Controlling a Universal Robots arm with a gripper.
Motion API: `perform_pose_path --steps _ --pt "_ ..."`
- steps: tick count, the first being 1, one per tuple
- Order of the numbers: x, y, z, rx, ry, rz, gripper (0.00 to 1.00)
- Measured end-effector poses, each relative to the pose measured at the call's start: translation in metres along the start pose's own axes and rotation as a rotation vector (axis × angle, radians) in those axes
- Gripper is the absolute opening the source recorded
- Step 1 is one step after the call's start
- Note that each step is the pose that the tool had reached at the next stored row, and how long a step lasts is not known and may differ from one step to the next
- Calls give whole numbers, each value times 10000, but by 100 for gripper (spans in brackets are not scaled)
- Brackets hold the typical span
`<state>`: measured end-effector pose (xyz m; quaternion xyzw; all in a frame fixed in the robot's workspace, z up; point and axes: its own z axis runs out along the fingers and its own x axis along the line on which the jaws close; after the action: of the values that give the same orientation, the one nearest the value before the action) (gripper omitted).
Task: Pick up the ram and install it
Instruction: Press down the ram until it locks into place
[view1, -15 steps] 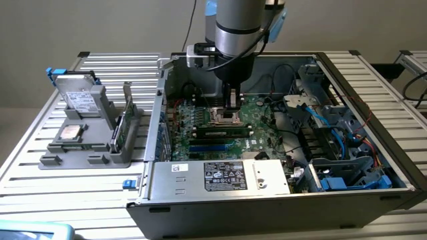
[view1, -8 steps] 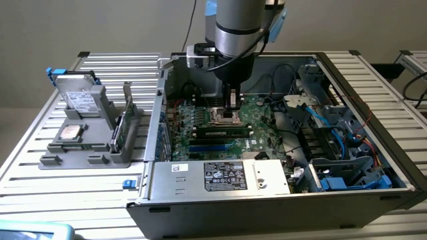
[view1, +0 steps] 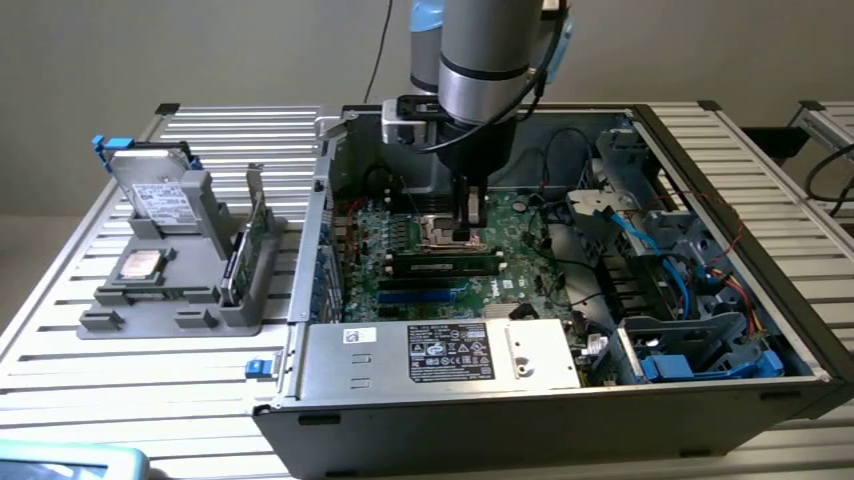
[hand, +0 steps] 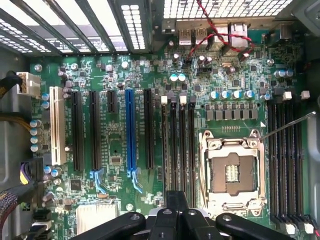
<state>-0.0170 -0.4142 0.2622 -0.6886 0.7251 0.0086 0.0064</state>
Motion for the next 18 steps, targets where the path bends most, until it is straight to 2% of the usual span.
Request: perform_pose_path --steps 9,15,18 --pt "4 -10 163 3 3 220 11" --pt "4 -80 272 5 1 322 11" --pt "7 -89 325 6 2 345 11"
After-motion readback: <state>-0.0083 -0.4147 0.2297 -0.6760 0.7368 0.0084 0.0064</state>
